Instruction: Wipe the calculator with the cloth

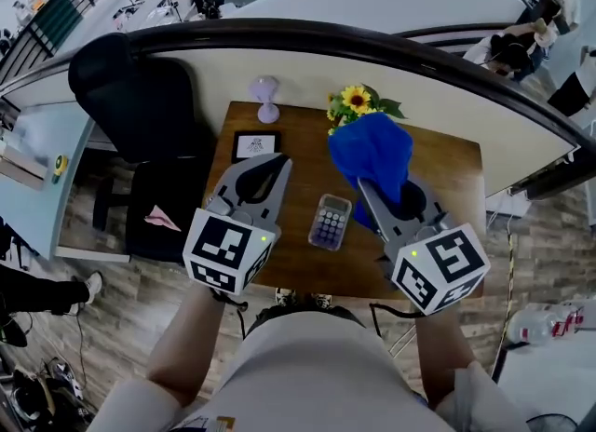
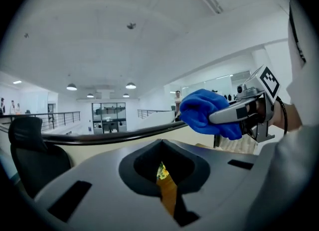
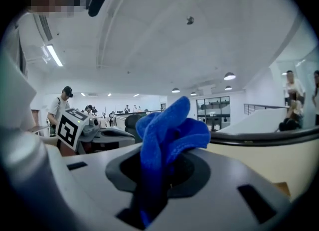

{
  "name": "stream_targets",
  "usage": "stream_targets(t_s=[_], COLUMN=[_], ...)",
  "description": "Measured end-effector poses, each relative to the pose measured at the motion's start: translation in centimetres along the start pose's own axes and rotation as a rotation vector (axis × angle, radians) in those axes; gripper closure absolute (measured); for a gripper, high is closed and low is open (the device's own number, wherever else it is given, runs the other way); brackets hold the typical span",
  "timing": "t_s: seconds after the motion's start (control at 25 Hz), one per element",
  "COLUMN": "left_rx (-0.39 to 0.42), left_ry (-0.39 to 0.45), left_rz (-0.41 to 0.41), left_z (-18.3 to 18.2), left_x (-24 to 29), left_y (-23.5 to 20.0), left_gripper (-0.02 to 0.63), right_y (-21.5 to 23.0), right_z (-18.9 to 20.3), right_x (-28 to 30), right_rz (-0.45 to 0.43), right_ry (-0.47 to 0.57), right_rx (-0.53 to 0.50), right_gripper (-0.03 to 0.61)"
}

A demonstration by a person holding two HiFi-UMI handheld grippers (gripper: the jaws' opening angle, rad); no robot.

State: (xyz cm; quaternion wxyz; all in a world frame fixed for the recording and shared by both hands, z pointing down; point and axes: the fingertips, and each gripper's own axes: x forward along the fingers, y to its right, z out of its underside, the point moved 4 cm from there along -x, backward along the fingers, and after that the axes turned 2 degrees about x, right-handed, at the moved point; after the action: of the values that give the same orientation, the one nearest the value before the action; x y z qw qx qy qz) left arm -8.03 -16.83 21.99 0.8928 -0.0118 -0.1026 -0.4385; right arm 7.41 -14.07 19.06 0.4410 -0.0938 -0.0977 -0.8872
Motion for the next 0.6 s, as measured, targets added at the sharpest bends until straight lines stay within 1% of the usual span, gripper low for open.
stream_targets(t_s=[0.2,0.32,0.48,0.6], left_rx=[0.069,0.075,0.076,0.099], left_ry=[0.090,0.131,0.159,0.159], left_rz=[-0.025,-0.015,-0.014,-0.037], left_z=[-3.9,-5.5,-6.6,-6.6], left_x=[-2.3,-3.8,-5.1,-5.8], left_y=[0.1,0.6,0.9,1.0], left_gripper=[0.611,0.611,0.611,0.611], right_y=[-1.4,-2.1,-2.3,-2.3], right_z=[-2.9,-4.0,-4.6,-4.1], right_x=[-1.8,-2.9,-4.3,-4.8], right_rz=[-0.014,0.002,0.057,0.055], right_ry=[0.078,0.112,0.137,0.126], right_rx=[-0.050,-0.081,-0.144,-0.151], right_gripper=[0.477,0.477,0.477,0.479])
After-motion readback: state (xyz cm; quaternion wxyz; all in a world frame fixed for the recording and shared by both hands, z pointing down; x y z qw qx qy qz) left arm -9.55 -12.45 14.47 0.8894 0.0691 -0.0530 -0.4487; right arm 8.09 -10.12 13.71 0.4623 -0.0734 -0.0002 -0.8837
